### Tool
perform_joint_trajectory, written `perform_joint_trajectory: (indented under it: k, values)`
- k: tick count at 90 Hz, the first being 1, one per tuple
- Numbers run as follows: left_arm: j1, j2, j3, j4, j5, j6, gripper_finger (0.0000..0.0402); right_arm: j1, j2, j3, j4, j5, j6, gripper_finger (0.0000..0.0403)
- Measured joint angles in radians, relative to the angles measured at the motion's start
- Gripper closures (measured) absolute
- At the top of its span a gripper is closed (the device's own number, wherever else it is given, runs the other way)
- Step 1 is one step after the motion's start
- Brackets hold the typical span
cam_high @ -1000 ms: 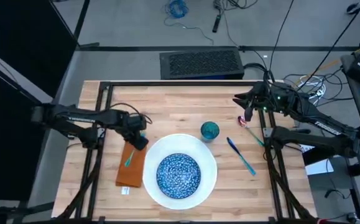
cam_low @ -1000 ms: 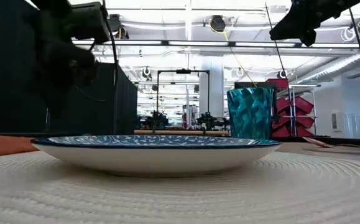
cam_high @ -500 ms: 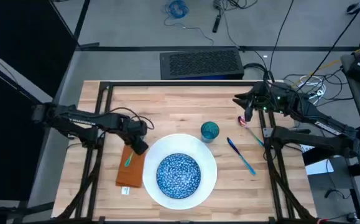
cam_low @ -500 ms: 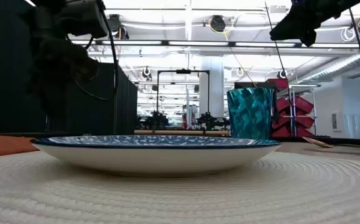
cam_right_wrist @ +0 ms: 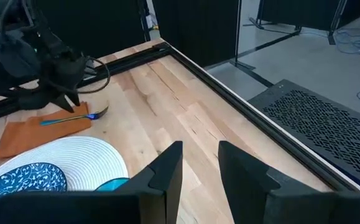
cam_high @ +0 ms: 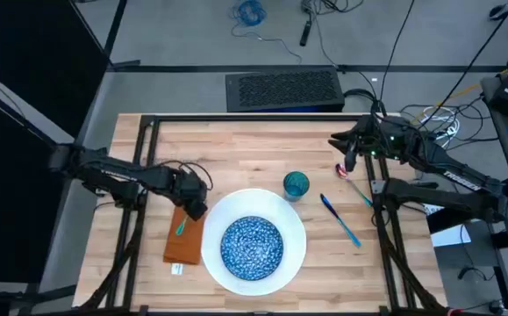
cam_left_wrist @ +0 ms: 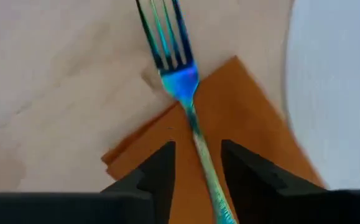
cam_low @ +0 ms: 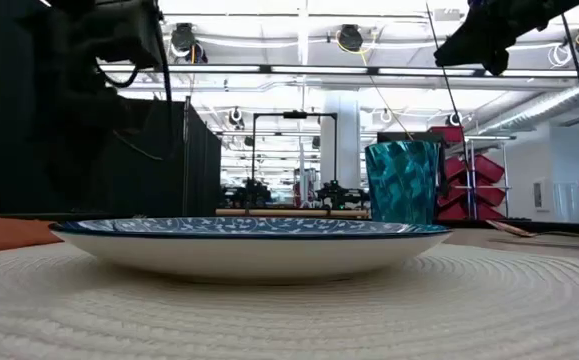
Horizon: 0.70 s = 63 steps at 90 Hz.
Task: Set table place
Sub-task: Stack the blue fork on top of the brown table napkin
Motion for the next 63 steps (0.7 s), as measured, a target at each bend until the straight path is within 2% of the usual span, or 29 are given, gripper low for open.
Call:
perform_joint_trajectory:
  k: [32,54,63]
  values:
    - [-0.016,0.140,-0.001,0.065,0.004,0.030,0.0285,0.000,0.001,0.000,0.000,-0.026,0.003,0.0312]
    - [-0.022,0.171,0.002,0.082,0.004,0.050,0.0286,0.000,0.001,0.000,0.001,-0.026,0.002,0.0312]
    - [-0.022,0.175,0.003,0.085,0.011,0.058,0.0302,0.000,0.001,0.000,0.001,-0.026,0.003,0.0312]
